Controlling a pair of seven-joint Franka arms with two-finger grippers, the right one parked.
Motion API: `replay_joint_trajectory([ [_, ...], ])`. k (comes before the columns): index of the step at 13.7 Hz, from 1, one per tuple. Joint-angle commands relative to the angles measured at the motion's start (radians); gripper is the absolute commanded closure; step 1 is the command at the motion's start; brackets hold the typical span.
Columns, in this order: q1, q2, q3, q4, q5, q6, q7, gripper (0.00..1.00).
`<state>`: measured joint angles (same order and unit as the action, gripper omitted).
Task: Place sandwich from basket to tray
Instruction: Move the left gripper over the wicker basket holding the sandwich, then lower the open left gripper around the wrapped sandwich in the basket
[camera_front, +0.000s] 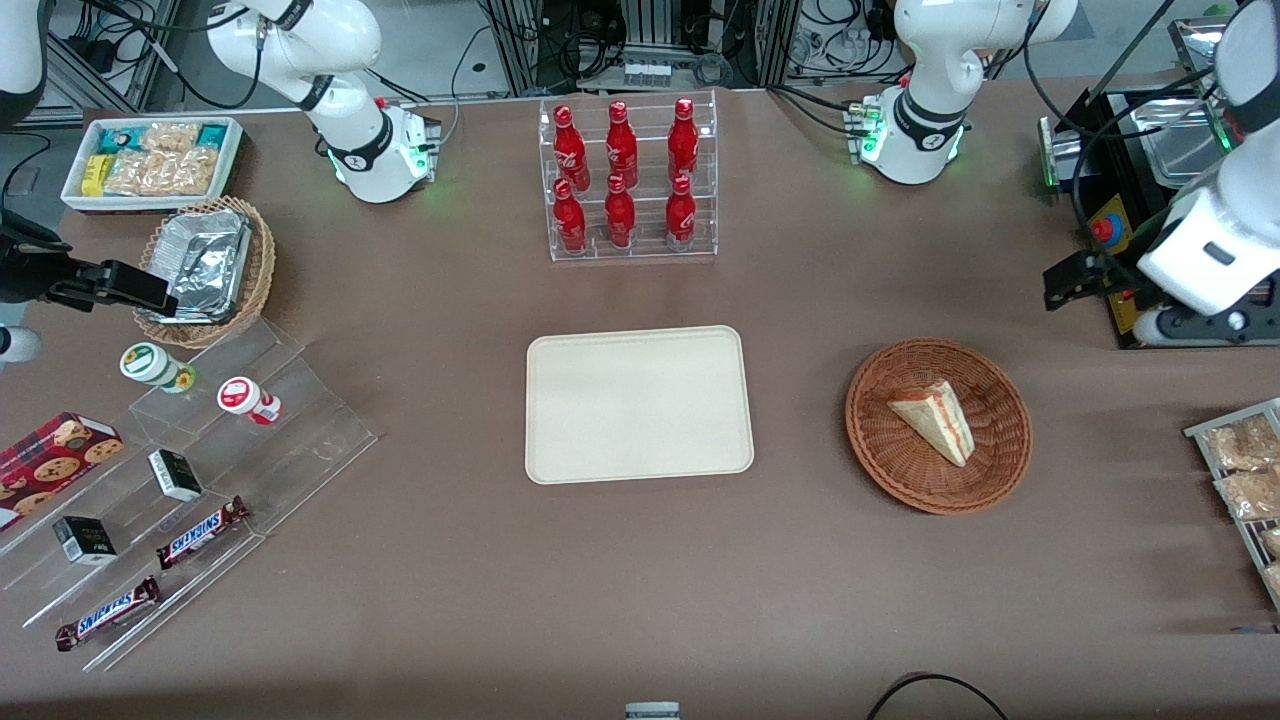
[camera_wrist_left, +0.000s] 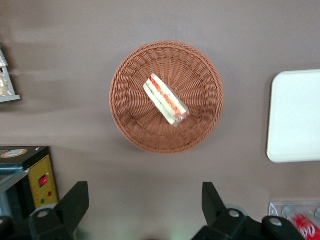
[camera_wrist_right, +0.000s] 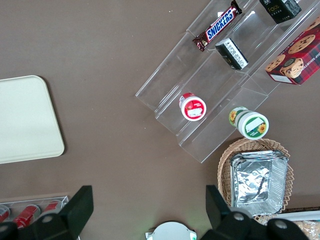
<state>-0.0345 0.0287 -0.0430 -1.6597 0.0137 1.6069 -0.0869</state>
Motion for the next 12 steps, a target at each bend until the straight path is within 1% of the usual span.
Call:
replay_joint_trajectory([
  [1, -0.012, -0.093, -0.003, -0.211, -0.001, 0.169, -0.117, 0.0],
  [4, -0.015, -0.108, -0.008, -0.348, -0.008, 0.331, -0.236, 0.0],
  [7, -0.031, -0.122, -0.011, -0.484, -0.008, 0.516, -0.399, 0.0],
  [10, -0.036, -0.112, -0.034, -0.544, -0.008, 0.616, -0.535, 0.0],
  [12, -0.036, -0.104, -0.034, -0.586, -0.008, 0.671, -0.553, 0.0],
])
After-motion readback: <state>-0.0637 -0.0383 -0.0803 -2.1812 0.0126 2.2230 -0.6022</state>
